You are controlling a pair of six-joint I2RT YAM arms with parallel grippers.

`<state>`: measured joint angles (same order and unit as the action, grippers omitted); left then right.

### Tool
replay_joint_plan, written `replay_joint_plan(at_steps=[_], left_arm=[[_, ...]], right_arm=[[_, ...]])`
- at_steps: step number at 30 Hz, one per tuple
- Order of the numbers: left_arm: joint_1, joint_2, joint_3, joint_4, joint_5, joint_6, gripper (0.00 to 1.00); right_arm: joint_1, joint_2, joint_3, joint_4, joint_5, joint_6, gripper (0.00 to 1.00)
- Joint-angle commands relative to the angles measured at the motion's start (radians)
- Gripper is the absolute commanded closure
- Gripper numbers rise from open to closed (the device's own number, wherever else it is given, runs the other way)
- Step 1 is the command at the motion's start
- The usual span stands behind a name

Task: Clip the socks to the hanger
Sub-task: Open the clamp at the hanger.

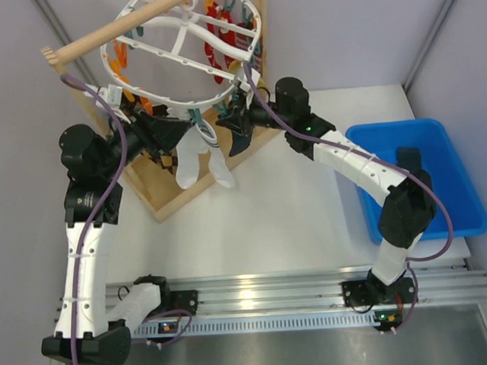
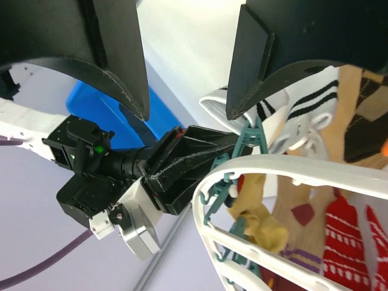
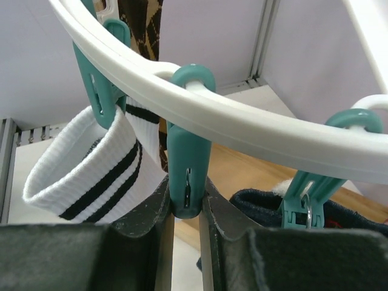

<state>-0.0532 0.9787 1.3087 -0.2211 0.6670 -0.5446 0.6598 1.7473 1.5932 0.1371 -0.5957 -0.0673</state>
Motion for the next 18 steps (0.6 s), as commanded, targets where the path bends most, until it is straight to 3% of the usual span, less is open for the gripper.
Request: replay_joint_plan(at_steps=[1,4,8,18], left_arm=[[0.003,0.057,0.015,0.072,0.126,-0.052,0.41],[-0.042,0.075,0.020,0.098,0.151,-0.071,0.40],[-0.086,0.086,0.012,0.077,0.062,-0.017,0.40],[-0.200,0.130,0.006,0.100,-0.318,0.097,0.40]], right_arm=[[0.040,-0.054,0.080,-0.111,0.056,0.000,1.00],[0.070,-0.035,0.132,-0.172,0.092,-0.005,1.00],[0.109,-0.016,0.162,-0.208,0.132,-0.002,1.00],[0.139,0.017,0.228,-0.277,0.211,0.032,1.00]])
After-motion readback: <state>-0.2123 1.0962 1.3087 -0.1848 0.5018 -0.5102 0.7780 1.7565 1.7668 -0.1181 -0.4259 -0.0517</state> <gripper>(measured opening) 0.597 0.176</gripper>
